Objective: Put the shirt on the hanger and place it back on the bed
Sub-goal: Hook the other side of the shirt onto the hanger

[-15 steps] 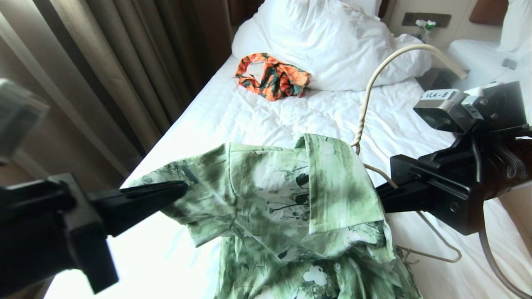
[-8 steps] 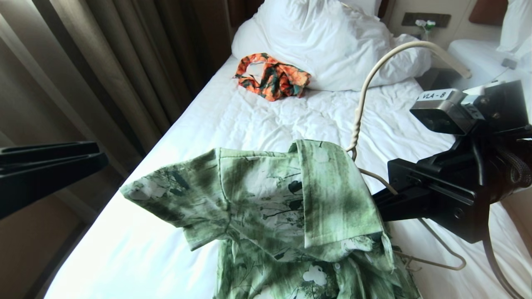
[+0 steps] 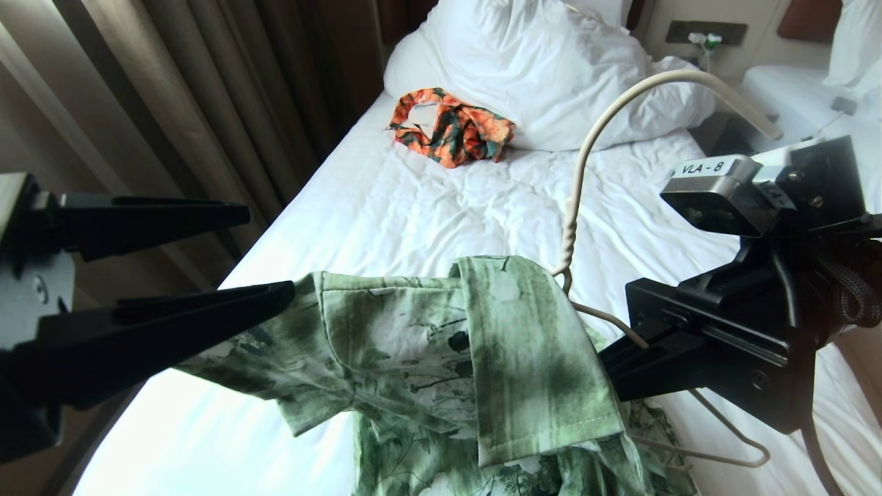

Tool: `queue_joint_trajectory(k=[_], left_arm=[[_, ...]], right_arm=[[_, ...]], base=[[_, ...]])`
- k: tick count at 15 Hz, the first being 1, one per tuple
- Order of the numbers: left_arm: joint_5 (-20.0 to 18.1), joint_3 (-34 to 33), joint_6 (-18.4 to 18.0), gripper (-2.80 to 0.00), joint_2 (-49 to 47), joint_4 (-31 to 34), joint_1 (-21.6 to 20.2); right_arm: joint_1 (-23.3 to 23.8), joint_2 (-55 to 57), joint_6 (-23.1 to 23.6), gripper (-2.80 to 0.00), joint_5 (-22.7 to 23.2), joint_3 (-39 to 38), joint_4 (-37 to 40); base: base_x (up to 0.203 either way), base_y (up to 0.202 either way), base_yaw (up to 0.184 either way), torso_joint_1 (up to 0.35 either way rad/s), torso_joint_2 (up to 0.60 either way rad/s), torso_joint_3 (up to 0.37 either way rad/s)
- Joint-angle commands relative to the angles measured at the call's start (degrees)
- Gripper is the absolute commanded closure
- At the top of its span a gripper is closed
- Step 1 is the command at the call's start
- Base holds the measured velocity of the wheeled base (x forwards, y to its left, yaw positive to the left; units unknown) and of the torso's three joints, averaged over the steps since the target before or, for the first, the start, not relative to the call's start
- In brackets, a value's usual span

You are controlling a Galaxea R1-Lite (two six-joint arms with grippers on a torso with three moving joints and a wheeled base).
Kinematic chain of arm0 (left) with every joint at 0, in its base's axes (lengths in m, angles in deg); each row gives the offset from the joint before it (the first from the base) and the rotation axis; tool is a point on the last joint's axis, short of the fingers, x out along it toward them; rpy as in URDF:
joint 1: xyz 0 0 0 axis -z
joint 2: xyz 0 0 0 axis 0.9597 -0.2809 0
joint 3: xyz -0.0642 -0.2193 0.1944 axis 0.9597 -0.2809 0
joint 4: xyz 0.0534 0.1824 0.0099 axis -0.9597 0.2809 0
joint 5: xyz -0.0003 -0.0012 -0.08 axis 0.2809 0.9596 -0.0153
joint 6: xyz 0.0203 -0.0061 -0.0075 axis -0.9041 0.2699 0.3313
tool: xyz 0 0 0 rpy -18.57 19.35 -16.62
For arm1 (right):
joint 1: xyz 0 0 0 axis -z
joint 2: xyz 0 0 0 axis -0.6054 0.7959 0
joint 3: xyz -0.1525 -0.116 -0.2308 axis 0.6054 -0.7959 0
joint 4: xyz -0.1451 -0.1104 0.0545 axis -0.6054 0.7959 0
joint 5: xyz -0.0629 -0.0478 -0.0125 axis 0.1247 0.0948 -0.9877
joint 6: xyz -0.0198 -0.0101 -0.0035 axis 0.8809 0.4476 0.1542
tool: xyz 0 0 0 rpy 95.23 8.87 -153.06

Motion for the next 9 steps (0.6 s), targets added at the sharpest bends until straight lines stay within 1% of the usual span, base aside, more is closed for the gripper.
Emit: queue_joint_trajectory(k=[1, 2, 4, 9], left_arm=[[-0.1, 0.8, -2.0, -2.8, -2.3, 0.2, 0.2], [-0.3, 0.7, -2.4, -2.8, -2.9, 0.1, 0.4], [-1.4, 0.1, -2.4, -2.8, -3.7, 0.0, 2.0], [-1.6, -0.2, -2.5, -2.8, -6.1, -0.1, 3.4]], right_arm=[[-1.2, 0.0, 0.1, 0.0, 0.4, 0.0, 0.1], [-1.3, -0.2, 0.0, 0.0, 0.4, 0.0, 0.2], [-2.1, -0.1, 0.0, 0.0, 0.4, 0.0, 0.2], [-2.7, -0.6, 0.0, 0.0, 0.4, 0.0, 0.2]], base=[[0.0, 0.0, 0.0, 0.0, 0.0, 0.0], [0.0, 0.0, 0.0, 0.0, 0.0, 0.0], [0.0, 0.0, 0.0, 0.0, 0.0, 0.0], [0.0, 0.0, 0.0, 0.0, 0.0, 0.0]])
